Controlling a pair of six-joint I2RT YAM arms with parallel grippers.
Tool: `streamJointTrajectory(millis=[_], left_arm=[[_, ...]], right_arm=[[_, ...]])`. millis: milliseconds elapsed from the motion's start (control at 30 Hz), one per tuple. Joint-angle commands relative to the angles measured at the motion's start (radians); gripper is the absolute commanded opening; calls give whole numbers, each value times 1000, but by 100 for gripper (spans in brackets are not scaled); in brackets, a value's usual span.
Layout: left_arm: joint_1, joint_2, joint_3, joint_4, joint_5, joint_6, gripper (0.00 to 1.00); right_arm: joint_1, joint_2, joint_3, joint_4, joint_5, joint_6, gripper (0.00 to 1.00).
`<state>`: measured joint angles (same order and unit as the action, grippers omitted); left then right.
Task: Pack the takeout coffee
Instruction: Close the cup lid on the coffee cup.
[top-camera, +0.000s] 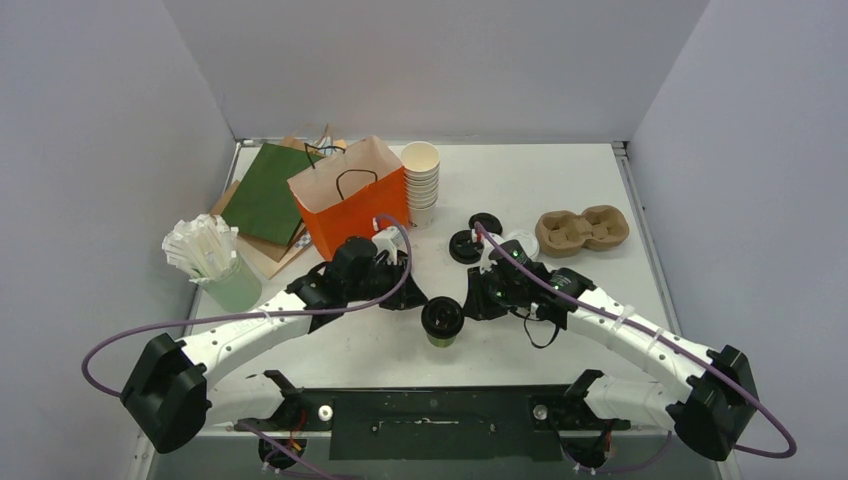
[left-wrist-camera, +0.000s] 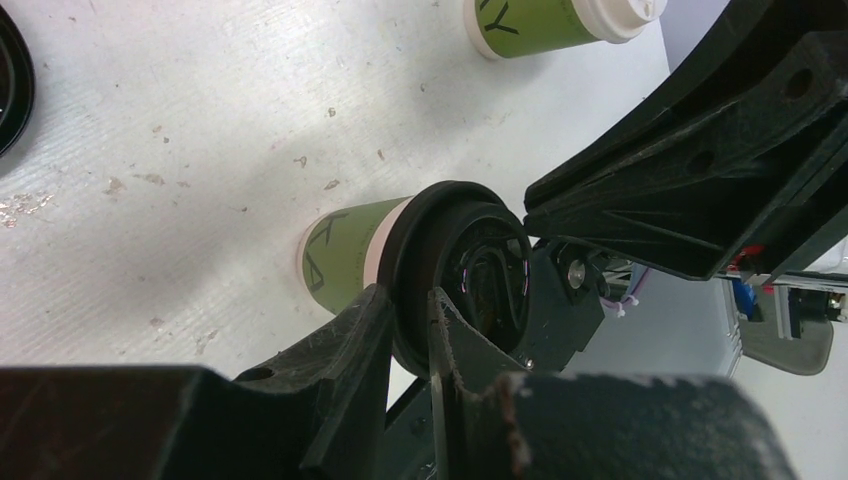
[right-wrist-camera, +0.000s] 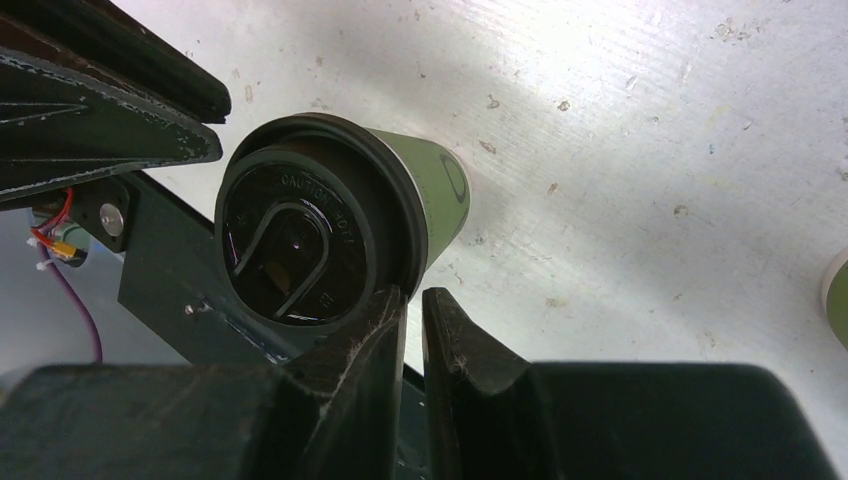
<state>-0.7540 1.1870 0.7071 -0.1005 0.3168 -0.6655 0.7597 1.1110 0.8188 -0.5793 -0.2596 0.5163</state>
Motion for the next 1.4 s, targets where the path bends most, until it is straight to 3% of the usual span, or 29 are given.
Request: streamJointTrajectory(millis=[0, 733, 1367], left_arm=[[-5, -26, 47, -60, -26, 40, 18], [-10, 11, 26, 1, 21, 41, 18], [-40, 70, 36, -29, 10, 60, 3]], right_arm=[[-8, 9, 7, 39, -15, -5, 14], [-13, 23, -9, 52, -24, -12, 12], [-16, 31, -18, 62, -41, -17, 10]])
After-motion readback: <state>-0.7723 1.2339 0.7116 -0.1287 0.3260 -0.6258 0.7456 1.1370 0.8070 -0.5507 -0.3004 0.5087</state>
